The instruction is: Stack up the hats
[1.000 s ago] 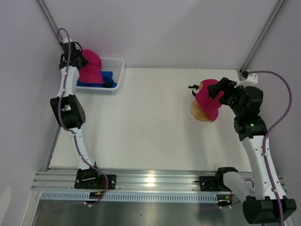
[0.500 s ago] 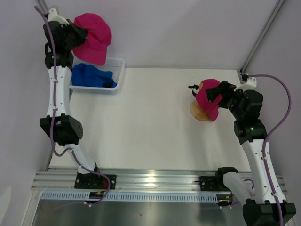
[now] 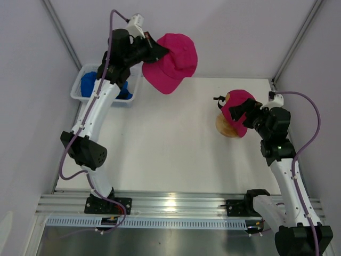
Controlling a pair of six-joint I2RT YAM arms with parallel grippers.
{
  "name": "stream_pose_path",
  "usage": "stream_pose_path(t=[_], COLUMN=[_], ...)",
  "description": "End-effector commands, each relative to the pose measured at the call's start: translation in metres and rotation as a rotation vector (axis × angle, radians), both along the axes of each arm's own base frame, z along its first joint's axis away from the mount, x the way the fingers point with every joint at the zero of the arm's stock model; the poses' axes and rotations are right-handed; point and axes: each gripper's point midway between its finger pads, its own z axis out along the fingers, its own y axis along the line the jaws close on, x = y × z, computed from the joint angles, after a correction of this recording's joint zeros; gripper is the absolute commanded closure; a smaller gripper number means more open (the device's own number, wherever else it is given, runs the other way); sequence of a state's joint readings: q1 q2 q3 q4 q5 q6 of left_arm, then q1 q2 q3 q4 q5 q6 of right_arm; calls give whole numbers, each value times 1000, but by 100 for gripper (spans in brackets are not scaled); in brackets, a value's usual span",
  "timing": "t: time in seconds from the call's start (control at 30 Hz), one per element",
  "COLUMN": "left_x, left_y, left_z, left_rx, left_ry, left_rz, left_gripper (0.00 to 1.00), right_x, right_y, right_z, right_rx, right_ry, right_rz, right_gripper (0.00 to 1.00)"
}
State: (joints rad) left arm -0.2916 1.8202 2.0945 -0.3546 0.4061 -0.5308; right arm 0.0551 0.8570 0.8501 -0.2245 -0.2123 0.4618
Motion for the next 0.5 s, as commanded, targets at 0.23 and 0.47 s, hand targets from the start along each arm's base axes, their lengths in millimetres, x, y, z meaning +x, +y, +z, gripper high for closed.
stream_pose_path(t=[0.23,0.47], left_x=[-25,-31], left_y=[-96,-96], left_z=[-4,3], left_rx=[-259,-584], left_ry=[83,184], left_rz=[-145,66], left_gripper=[99,99], right_x=[19,14], right_y=[17,40], right_z=[58,68], right_rx=[220,219], right_ry=[-197,-273], right_rz=[27,136], right_gripper=[1,1])
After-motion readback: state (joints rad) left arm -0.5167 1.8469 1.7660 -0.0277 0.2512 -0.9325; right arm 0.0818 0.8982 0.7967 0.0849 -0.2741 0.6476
